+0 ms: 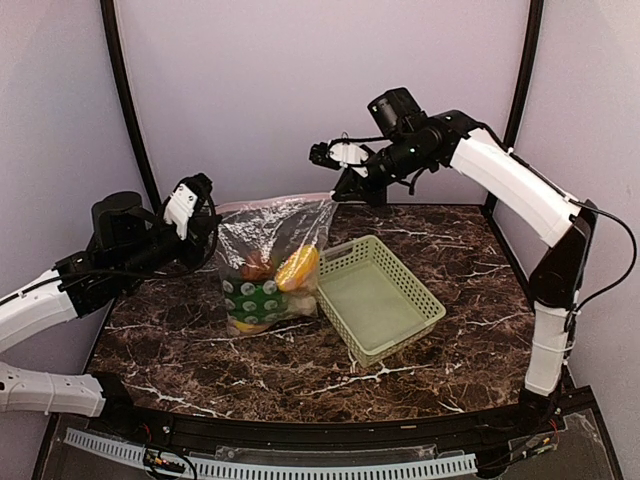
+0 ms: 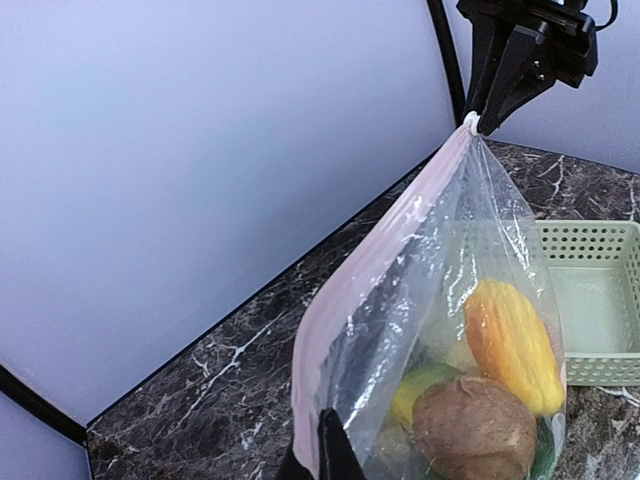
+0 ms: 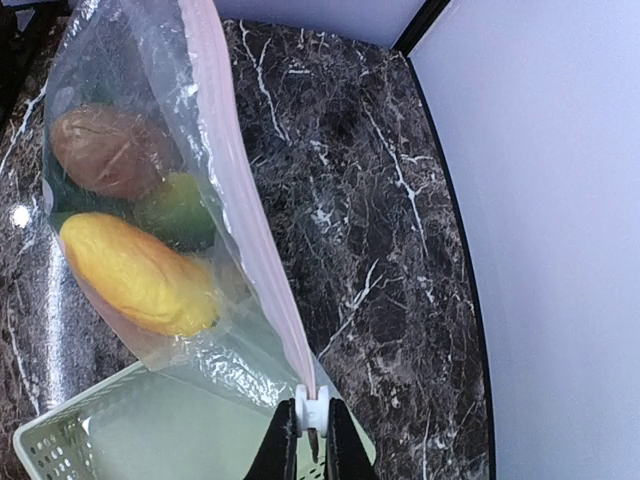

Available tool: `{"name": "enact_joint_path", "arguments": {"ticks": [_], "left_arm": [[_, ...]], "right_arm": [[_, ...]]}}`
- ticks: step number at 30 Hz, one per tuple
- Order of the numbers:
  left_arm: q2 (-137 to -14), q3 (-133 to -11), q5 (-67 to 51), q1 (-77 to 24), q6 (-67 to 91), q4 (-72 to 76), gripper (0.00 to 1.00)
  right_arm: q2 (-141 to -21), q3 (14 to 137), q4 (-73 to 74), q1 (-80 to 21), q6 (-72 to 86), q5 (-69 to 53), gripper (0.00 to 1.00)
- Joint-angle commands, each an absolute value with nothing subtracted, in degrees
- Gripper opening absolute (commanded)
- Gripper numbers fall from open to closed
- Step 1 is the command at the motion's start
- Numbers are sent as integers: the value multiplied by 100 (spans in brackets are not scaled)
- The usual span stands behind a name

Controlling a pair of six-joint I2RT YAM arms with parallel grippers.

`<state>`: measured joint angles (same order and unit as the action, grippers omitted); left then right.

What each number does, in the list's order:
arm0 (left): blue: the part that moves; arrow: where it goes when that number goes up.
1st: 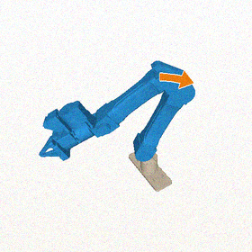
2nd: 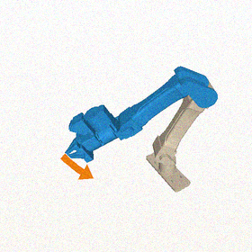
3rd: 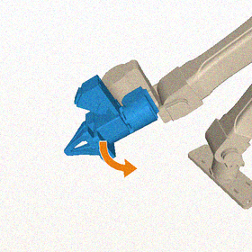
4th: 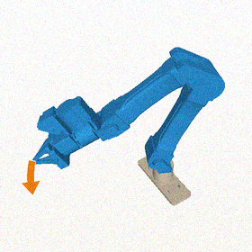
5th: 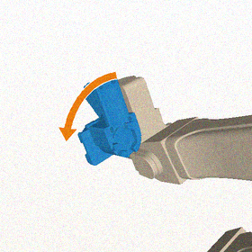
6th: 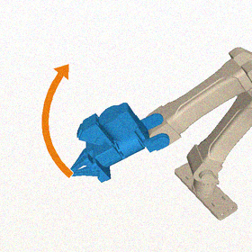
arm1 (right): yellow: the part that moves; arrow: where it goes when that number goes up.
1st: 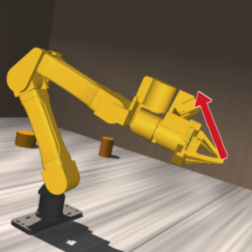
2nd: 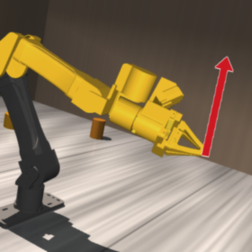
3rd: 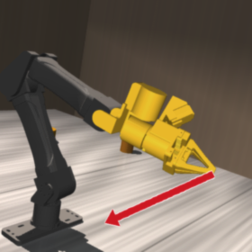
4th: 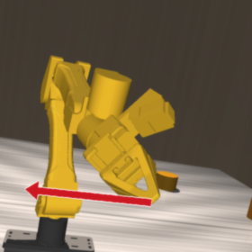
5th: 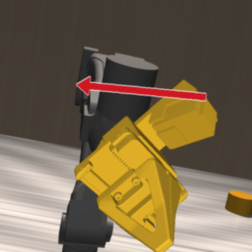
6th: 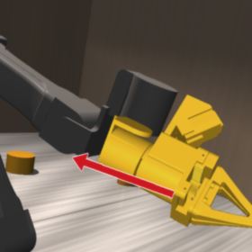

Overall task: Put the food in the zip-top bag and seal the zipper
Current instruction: Place the zipper food storage bag at the center of the board, then reset both arms

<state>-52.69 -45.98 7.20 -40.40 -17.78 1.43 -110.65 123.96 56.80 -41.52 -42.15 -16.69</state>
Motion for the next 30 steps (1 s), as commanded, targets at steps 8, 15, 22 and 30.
{"name": "enact_joint_path", "arguments": {"ticks": [8, 15, 22, 30], "left_arm": [[-4159, -4185, 121, -3796, -1642, -628, 23], [-3580, -4524, -511, -3805, -1107, -1601, 72], [-3971, -5072, 908, -3806, -1010, -1297, 85], [-5229, -5764, 3040, -3791, -1057, -1049, 99]], "right_arm": [[-10247, 10748, 4789, -4629, -4071, -2516, 14], [-9901, 10145, 5523, -5267, -4151, -2302, 57], [-9216, 10072, 4957, -4290, -3489, -2456, 99], [-8446, 9430, 3562, -1855, -1656, -2774, 99]]}}
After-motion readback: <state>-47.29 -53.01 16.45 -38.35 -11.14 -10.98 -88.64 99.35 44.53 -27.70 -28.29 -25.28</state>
